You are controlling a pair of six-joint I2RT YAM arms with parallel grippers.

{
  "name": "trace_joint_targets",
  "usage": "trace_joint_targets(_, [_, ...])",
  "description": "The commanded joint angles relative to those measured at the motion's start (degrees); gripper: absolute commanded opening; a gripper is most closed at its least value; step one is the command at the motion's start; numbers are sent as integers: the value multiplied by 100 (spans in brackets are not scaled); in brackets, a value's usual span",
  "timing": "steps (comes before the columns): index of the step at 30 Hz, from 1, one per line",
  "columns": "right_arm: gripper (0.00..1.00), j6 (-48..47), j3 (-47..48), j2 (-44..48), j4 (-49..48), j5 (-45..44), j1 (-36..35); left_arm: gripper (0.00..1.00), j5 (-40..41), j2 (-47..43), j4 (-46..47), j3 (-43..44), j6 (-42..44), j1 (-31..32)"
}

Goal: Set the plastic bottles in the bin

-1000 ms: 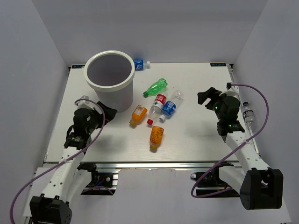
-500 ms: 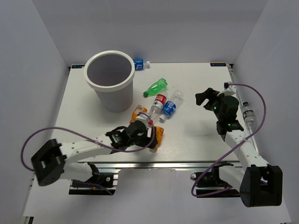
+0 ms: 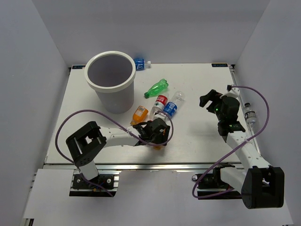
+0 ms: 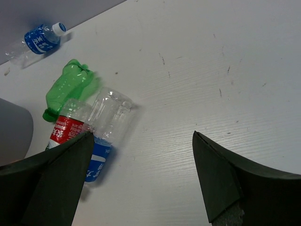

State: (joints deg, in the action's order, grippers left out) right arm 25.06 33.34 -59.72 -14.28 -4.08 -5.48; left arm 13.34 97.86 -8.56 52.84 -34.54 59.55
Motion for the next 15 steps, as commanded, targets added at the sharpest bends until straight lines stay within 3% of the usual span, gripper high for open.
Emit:
trace_joint_targets(1, [89,-36,269,-13,-57,-102,11,76,107,-171,152,227,88,22])
trace_joint_targets(3, [89,-54,287,-22,-40,-128,3,66,-15,-355,284,148,245,22])
trace_joint_targets(4, [89,-62,296,-30,-13,-137,11,57,-77,-434,337,122,325,22])
trace_joint_targets(7, [89,-71,304,-31,-13,-146,11,47,-288,-803,521,60,606,22])
trace_joint_targets(12, [89,-98,296,5,-31,-85,3,46,-87,-1295,118,726,1211,22])
trace_joint_targets(15, [89,-220,269,-13,-92,134,3,49,510,-1515,-41,1491,1511,-83])
